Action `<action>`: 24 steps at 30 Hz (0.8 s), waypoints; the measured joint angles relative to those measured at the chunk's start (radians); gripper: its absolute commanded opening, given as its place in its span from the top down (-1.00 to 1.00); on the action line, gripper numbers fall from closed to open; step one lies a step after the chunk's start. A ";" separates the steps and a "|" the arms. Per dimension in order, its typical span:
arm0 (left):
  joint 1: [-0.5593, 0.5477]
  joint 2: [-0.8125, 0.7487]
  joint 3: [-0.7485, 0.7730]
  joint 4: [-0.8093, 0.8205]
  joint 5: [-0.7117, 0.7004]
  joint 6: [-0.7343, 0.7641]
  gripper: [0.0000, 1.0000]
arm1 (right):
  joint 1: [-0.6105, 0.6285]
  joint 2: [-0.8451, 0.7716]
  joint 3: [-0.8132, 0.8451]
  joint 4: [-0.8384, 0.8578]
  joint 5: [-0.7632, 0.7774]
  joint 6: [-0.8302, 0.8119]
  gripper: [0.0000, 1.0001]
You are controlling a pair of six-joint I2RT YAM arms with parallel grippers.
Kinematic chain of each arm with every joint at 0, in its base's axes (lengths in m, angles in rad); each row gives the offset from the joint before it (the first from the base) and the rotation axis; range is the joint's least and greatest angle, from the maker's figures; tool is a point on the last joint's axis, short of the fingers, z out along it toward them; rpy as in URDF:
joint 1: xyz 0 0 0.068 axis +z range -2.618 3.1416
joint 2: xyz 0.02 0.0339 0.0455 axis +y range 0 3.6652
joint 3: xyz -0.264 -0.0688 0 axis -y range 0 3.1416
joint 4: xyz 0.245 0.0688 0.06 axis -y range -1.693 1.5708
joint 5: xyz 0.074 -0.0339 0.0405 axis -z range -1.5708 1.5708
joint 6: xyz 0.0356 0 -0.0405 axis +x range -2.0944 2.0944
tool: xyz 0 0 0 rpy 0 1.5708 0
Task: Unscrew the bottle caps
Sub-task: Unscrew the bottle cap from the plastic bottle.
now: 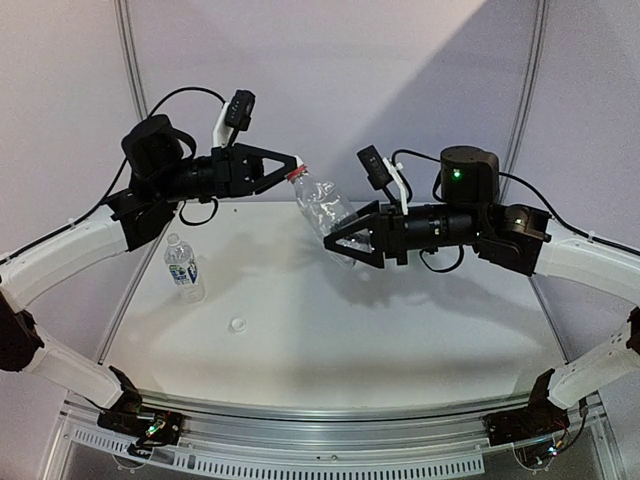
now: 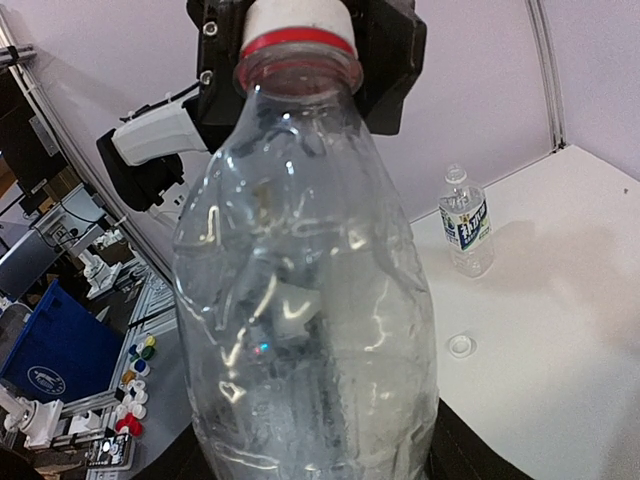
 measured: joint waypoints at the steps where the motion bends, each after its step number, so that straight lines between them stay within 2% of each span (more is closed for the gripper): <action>1: 0.000 0.001 0.000 -0.001 0.003 0.000 0.22 | 0.000 0.003 0.003 -0.001 0.000 0.000 1.00; 5: -0.001 0.004 0.004 -0.003 0.014 0.009 0.67 | -0.001 0.017 0.008 -0.002 0.002 0.001 1.00; 8: 0.001 0.005 0.005 -0.006 0.014 0.019 0.87 | -0.003 0.021 0.009 0.000 0.002 0.002 1.00; 12: 0.001 0.005 0.005 -0.011 0.009 0.018 1.00 | -0.005 0.029 0.018 -0.003 0.000 0.002 1.00; 17: 0.002 0.005 0.036 -0.076 -0.034 0.015 1.00 | -0.005 0.054 0.061 -0.046 0.016 -0.011 1.00; 24: -0.023 0.023 0.142 -0.336 -0.285 -0.008 1.00 | 0.006 0.108 0.153 -0.160 0.256 -0.134 1.00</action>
